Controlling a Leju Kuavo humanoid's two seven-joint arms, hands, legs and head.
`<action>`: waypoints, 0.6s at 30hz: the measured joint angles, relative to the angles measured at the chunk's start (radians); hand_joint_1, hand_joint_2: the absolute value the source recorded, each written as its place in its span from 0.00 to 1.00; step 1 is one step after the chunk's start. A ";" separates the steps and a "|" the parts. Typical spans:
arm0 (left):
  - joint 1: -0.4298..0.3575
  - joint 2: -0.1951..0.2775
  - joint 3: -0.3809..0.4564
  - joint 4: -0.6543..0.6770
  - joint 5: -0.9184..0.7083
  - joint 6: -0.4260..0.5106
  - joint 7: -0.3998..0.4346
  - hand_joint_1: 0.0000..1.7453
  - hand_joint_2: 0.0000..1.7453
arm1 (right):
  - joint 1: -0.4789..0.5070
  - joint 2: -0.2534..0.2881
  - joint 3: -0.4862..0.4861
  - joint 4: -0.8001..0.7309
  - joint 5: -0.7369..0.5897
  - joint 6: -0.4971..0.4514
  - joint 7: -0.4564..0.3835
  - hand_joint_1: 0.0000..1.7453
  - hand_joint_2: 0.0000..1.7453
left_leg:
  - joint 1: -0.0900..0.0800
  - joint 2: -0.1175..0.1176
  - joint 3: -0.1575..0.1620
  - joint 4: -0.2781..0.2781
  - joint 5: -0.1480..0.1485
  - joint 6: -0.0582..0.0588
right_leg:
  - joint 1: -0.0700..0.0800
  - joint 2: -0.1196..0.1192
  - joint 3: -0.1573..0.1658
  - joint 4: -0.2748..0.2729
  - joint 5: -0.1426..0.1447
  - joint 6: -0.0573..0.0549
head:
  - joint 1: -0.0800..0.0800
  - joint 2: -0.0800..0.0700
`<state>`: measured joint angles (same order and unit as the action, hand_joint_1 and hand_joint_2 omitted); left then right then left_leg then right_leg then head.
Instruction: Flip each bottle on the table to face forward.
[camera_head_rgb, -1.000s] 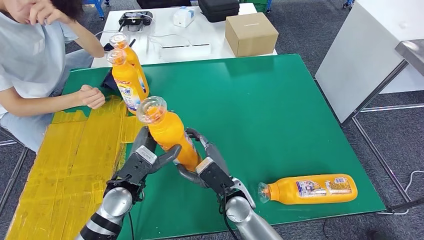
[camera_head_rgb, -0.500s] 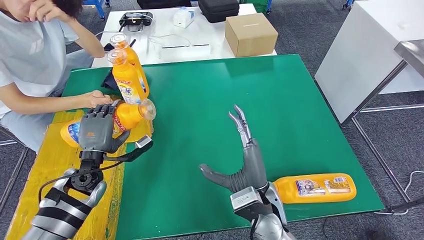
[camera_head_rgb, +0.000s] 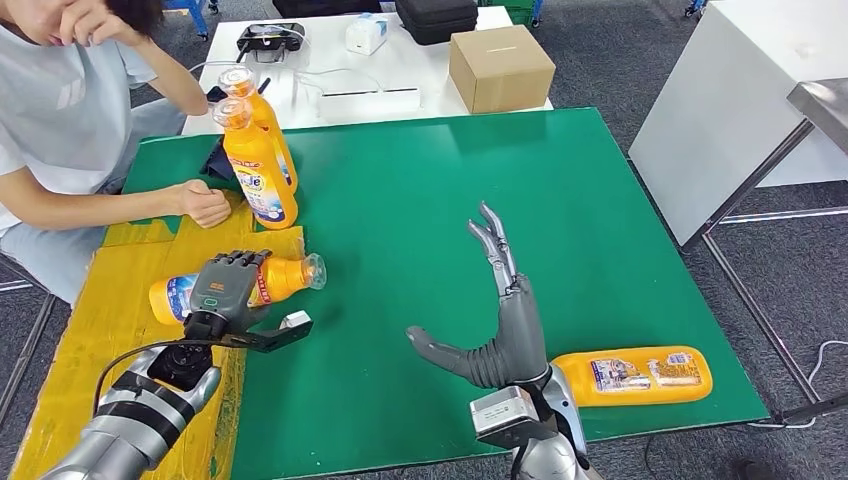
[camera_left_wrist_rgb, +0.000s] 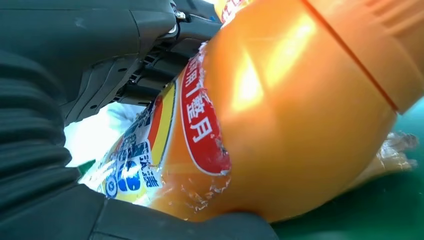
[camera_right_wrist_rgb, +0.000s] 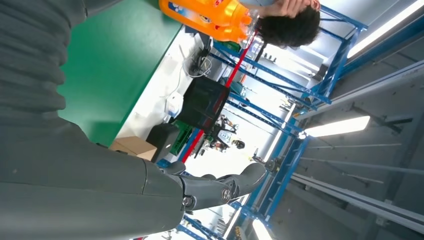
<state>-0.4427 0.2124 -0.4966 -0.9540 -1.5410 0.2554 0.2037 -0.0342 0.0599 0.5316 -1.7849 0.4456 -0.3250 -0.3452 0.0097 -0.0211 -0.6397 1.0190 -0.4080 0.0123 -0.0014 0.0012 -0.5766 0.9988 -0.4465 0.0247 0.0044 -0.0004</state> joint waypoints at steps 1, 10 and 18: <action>-0.004 -0.008 0.007 0.015 0.003 0.001 0.000 0.58 1.00 | 0.000 0.000 0.000 0.000 0.000 0.000 0.000 0.00 1.00 | 0.000 0.000 0.000 0.000 0.000 0.000 | 0.000 0.000 0.000 0.000 0.000 0.000 | 0.000 0.000; -0.023 -0.057 0.069 0.117 0.015 -0.011 0.018 0.00 1.00 | 0.000 0.000 0.000 0.000 0.014 0.000 0.008 0.00 1.00 | 0.000 0.000 0.000 0.000 0.000 0.000 | 0.000 0.000 0.000 0.000 0.000 0.000 | 0.000 0.000; -0.018 -0.082 0.121 0.137 0.048 0.084 0.009 0.00 1.00 | 0.000 -0.006 0.000 0.000 0.039 0.002 0.018 0.00 1.00 | 0.000 0.000 0.000 0.000 0.000 0.000 | 0.000 0.000 0.000 0.000 0.000 0.000 | 0.000 0.000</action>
<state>-0.4611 0.1308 -0.3752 -0.8165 -1.4928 0.3393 0.2123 -0.0345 0.0541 0.5318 -1.7847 0.4846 -0.3228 -0.3269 0.0097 -0.0214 -0.6399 1.0190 -0.4079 0.0123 -0.0013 0.0012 -0.5763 0.9989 -0.4465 0.0247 0.0045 -0.0004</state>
